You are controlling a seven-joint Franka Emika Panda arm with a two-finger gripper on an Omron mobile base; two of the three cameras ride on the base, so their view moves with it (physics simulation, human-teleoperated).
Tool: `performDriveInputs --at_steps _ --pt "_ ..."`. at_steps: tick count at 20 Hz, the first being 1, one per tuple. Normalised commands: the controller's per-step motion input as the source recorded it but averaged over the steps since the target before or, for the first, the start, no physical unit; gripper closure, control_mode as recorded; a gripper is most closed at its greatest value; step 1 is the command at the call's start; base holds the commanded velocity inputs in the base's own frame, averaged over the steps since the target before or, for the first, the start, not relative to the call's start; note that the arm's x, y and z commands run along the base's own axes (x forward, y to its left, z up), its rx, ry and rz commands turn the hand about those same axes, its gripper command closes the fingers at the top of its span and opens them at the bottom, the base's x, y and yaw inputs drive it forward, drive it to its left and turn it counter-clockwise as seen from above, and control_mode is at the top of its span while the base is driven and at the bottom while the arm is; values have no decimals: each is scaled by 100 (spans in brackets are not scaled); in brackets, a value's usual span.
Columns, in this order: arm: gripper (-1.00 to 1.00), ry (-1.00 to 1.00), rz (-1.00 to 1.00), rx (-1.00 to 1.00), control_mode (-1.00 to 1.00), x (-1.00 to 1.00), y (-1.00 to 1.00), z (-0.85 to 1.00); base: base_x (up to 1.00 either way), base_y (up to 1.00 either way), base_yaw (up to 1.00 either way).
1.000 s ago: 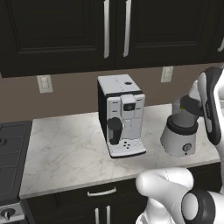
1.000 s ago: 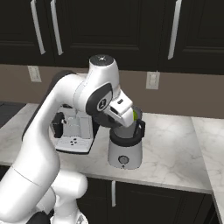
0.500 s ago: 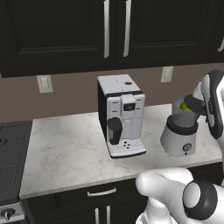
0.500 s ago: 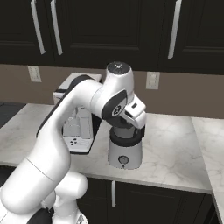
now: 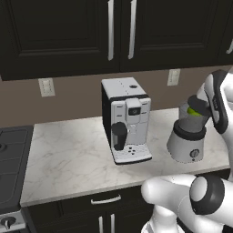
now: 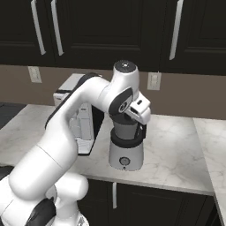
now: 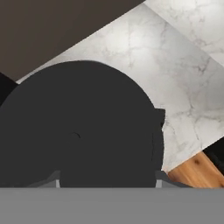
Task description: Grab the limes from the fridge, place them in the blender, close the lid, and turn on the blender to create a marinade.
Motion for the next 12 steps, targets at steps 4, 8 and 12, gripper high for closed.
performDriveInputs --at_steps 4,8,12 --pt "100 0 10 0 -100 15 0 -1 0 0 0" --pt "100 0 10 0 -100 13 0 -9 0 0 0" --pt "100 0 10 0 -100 11 0 -13 0 0 0"
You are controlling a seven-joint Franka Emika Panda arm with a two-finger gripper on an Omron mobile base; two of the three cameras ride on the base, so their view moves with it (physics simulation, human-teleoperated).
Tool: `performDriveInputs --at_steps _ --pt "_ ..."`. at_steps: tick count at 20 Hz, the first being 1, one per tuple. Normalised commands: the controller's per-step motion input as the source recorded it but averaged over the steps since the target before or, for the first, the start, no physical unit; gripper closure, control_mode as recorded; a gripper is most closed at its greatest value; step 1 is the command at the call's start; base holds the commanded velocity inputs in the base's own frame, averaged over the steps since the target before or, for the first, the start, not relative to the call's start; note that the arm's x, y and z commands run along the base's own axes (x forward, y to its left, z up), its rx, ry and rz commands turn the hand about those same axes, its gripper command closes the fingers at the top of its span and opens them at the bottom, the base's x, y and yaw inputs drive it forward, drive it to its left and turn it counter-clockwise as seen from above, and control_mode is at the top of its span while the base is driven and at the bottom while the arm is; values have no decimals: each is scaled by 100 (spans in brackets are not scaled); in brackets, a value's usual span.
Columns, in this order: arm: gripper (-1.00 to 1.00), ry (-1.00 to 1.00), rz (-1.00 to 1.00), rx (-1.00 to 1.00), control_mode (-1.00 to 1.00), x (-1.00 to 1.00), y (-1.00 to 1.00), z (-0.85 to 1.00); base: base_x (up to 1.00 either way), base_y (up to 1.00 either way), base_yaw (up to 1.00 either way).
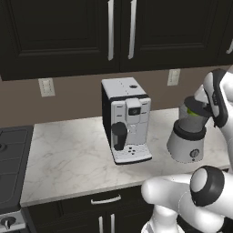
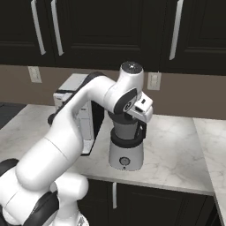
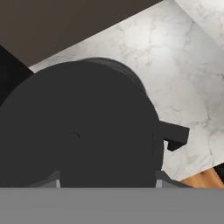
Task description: Grab the limes from the fridge, place them in the blender, close the lid, and turn on the blender to create a marinade.
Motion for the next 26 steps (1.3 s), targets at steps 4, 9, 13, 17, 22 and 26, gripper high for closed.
performDriveInputs --at_steps 4,9,13,17,22,26 --pt "100 0 9 0 -100 10 0 -12 0 0 0" --pt "100 0 10 0 -100 13 0 -9 0 0 0" --pt "100 0 9 0 -100 15 0 -7 0 0 0" --pt "100 0 7 0 -100 18 0 -1 0 0 0" --pt "100 0 4 0 -100 15 0 0 0 0 0" --pt "100 0 2 0 -100 14 0 -1 0 0 0"
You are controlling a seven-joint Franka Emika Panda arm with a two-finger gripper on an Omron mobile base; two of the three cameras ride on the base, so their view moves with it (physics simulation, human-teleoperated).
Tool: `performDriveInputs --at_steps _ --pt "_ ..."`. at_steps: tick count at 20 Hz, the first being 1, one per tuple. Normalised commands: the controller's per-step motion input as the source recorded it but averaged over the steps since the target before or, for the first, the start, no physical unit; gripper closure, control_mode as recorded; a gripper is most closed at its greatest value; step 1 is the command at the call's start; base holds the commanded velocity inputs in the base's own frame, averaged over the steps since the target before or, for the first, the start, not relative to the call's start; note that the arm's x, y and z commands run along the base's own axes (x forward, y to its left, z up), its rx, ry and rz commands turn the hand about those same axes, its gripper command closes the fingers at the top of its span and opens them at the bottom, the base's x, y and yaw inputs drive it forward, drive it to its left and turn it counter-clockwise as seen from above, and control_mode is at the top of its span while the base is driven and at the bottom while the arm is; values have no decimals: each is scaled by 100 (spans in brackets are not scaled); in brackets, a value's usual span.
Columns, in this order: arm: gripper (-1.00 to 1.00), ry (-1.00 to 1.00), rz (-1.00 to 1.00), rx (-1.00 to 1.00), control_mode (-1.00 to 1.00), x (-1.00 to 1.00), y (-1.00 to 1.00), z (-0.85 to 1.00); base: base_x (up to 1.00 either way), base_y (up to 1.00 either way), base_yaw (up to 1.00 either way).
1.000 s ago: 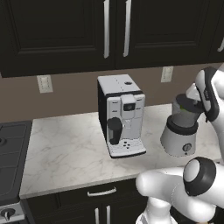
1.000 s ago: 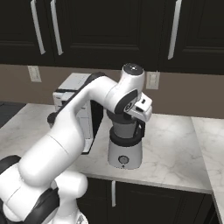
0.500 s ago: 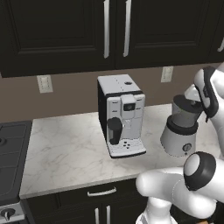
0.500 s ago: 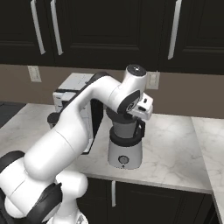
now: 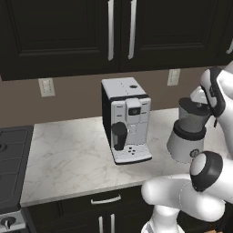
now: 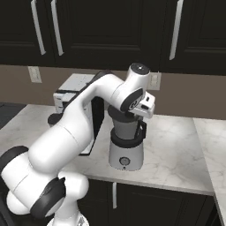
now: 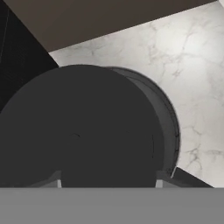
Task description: Grab the limes from the fridge, place them in the blender, close the lid, and turn on the blender to create a marinade.
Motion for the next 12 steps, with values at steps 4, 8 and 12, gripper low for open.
performDriveInputs --at_steps 4,8,12 --pt "100 0 0 0 -100 7 -8 -1 0 0 0" --pt "100 0 0 -2 -100 1 -20 0 0 0 0" --pt "100 0 0 -2 -100 0 -30 0 0 0 0"
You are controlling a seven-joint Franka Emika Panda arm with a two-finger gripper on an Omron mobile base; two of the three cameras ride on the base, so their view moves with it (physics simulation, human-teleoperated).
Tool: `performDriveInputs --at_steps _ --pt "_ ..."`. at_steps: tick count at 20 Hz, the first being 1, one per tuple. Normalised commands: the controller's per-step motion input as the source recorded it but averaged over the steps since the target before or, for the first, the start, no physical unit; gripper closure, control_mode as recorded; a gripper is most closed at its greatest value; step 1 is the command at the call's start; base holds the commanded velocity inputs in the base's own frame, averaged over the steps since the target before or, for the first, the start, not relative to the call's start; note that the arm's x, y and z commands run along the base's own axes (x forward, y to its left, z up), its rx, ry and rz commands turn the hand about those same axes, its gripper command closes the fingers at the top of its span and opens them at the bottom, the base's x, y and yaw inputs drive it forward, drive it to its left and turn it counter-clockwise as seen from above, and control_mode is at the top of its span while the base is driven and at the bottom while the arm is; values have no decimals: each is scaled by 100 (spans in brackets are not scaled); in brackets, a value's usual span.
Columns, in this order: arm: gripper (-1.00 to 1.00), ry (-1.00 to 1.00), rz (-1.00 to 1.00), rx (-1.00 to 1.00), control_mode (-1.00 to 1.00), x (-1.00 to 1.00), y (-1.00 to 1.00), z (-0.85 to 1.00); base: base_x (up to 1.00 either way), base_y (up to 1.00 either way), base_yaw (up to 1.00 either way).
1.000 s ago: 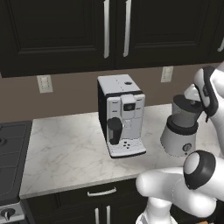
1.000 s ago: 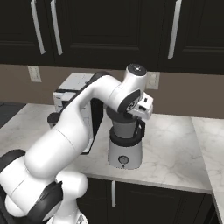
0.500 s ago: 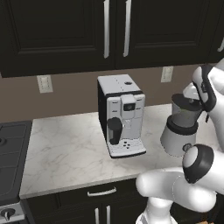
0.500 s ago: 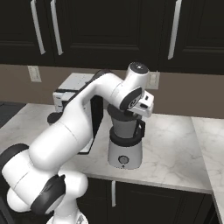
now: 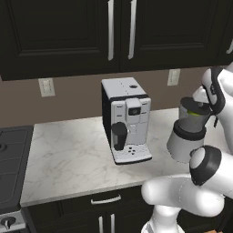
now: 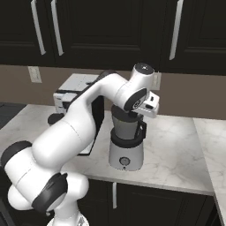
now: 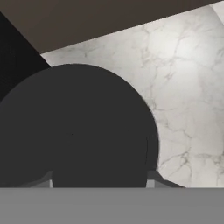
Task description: Grab the limes from the fridge, place them in the blender, close the lid, and turn on the blender to create a marinade.
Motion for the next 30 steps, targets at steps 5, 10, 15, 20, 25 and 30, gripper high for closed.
performDriveInputs --at_steps 5,10,15,20,25,30 --pt "100 0 0 -3 -100 0 -15 -1 0 0 0" --pt "100 0 0 -6 -100 0 0 -7 0 0 0" --pt "100 0 2 -6 -100 0 0 -3 0 0 0" --pt "100 0 2 -3 -100 0 0 0 0 0 0" --pt "-100 0 1 -3 -100 0 0 0 0 0 0" --pt "-100 0 1 -2 -100 0 0 0 0 0 0"
